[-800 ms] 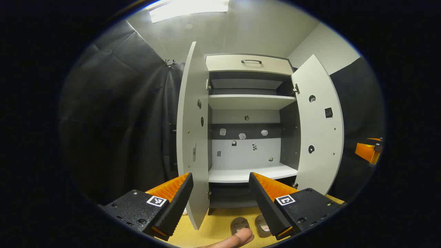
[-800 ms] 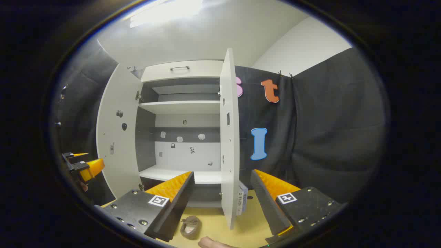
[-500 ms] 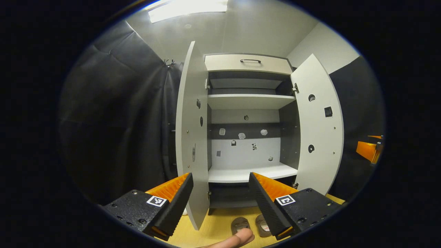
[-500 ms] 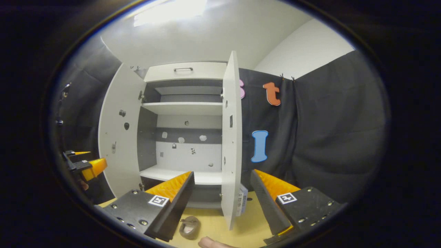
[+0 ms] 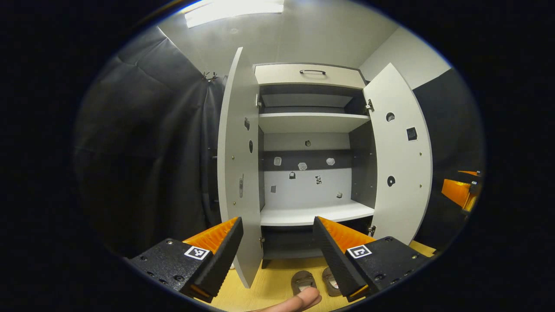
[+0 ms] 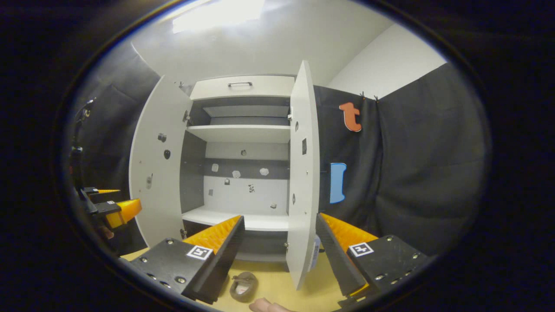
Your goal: Grab one shoe with the right hand and put it into the shoe cabinet, grab the other shoe with the left hand and put it into the shoe cabinet; then close the right door with the right hand and the left door with the left hand.
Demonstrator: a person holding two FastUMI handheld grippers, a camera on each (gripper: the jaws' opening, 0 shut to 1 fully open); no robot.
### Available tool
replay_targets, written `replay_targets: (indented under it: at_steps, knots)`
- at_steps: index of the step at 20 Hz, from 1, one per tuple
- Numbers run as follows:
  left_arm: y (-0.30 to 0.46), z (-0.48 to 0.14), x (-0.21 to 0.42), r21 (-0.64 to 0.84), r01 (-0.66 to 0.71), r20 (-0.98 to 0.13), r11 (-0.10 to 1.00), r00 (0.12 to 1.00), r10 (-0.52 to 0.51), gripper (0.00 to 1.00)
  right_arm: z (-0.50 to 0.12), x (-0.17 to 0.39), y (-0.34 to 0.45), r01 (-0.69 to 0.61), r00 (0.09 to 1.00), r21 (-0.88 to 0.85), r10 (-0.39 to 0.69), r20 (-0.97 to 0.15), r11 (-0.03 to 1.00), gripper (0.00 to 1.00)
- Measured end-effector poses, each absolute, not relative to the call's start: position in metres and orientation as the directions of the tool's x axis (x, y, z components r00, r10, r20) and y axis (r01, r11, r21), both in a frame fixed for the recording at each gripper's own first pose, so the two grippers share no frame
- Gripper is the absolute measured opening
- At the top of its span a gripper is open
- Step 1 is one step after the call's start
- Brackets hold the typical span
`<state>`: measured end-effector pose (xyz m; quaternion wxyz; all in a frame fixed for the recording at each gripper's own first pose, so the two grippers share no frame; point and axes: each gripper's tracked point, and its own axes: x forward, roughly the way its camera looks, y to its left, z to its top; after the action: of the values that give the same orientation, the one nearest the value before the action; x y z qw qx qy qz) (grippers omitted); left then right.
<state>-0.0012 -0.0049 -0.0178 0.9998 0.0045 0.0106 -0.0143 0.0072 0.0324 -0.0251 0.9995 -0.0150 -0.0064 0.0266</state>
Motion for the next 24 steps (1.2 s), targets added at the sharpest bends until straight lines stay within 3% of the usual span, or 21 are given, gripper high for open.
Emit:
replay_targets:
  at_steps: [1, 12, 18, 19, 20, 24]
  knots:
    - [-0.007, -0.02, -0.003, 0.005, 0.035, -0.023, 0.999, 0.999, -0.035, 1.0, -0.035, 0.011, 0.038, -0.059, 0.998, -0.04, 0.059, 0.0, 0.997, 0.98]
    - [-0.007, -0.04, -0.019, -0.002, 0.058, -0.03, 0.998, 0.998, -0.058, 0.99, -0.205, 0.061, 0.107, -0.128, 0.974, -0.094, 0.107, -0.202, 0.987, 0.99]
    - [-0.003, -0.063, -0.031, -0.034, 0.069, -0.04, 0.997, 0.997, -0.07, 0.99, -0.363, 0.075, 0.147, -0.208, 0.878, -0.084, 0.148, -0.455, 0.975, 0.99]
    - [-0.003, -0.067, -0.033, -0.037, 0.07, -0.041, 0.997, 0.997, -0.071, 0.99, -0.384, 0.077, 0.149, -0.208, 0.857, -0.077, 0.144, -0.495, 0.975, 0.95]
    - [-0.001, -0.072, -0.035, -0.044, 0.068, -0.045, 0.997, 0.997, -0.07, 0.99, -0.402, 0.078, 0.15, -0.207, 0.837, -0.066, 0.141, -0.529, 0.976, 0.98]
    - [0.004, -0.094, -0.042, -0.089, 0.072, -0.091, 0.993, 0.993, -0.08, 0.99, -0.45, 0.074, 0.163, -0.228, 0.775, -0.024, 0.166, -0.61, 0.973, 0.9]
